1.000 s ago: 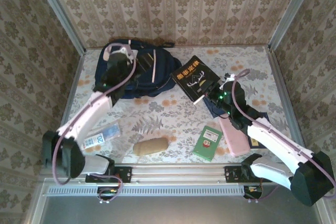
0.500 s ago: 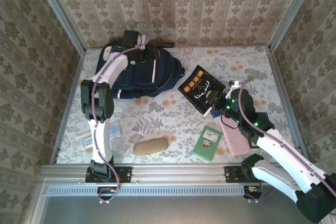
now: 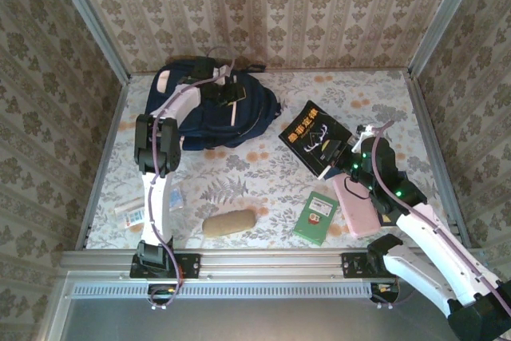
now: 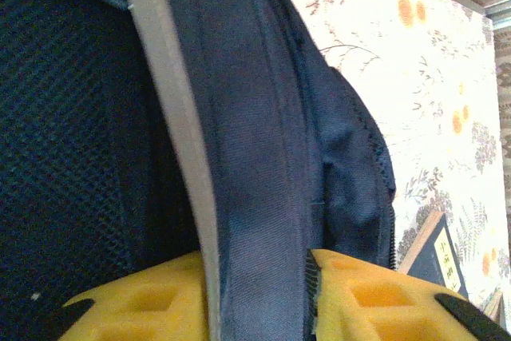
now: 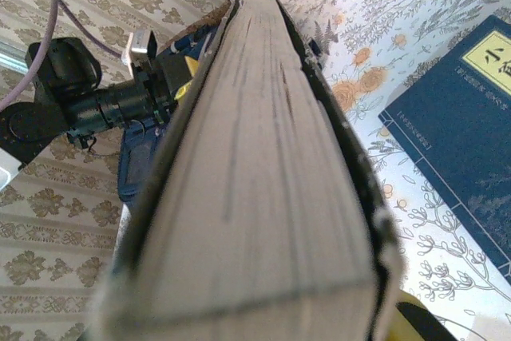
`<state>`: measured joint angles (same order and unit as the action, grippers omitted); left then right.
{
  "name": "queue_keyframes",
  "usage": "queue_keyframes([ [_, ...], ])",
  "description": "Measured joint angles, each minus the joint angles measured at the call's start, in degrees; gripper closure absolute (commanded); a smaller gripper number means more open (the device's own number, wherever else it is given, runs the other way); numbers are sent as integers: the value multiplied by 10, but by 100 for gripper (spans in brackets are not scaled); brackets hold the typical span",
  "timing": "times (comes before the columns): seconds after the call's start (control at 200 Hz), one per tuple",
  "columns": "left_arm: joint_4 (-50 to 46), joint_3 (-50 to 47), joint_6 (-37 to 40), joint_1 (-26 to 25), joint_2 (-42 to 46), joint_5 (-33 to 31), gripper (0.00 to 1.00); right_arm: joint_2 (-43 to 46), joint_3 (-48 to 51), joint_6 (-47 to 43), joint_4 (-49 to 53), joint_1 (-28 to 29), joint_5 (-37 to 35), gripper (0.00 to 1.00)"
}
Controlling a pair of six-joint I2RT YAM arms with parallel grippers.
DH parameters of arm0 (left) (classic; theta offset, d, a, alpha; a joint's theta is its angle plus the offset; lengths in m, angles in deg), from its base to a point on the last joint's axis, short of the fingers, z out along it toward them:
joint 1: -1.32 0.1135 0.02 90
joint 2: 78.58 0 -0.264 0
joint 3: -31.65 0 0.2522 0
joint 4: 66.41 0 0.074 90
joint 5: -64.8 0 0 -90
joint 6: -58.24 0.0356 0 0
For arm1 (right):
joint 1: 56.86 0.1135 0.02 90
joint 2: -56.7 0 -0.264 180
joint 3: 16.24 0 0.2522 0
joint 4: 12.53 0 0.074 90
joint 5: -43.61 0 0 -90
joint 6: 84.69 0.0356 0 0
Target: Pack books, pencil case, and school supplies into a backpack
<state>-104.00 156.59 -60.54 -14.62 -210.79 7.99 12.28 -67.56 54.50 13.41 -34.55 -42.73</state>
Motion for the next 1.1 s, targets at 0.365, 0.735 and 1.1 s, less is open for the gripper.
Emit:
queue_keyframes([
  [0.365,-49,42,29,-5,-30,-26,100,-7,12,2,0,-5,24,100],
  [0.735,-177,96,88,-16,34,-52,100,18,12,-11,18,-8,29,100],
  [1.1,-223,69,91,9,223,47,100,-27,-42,-24,21,-15,119,100],
])
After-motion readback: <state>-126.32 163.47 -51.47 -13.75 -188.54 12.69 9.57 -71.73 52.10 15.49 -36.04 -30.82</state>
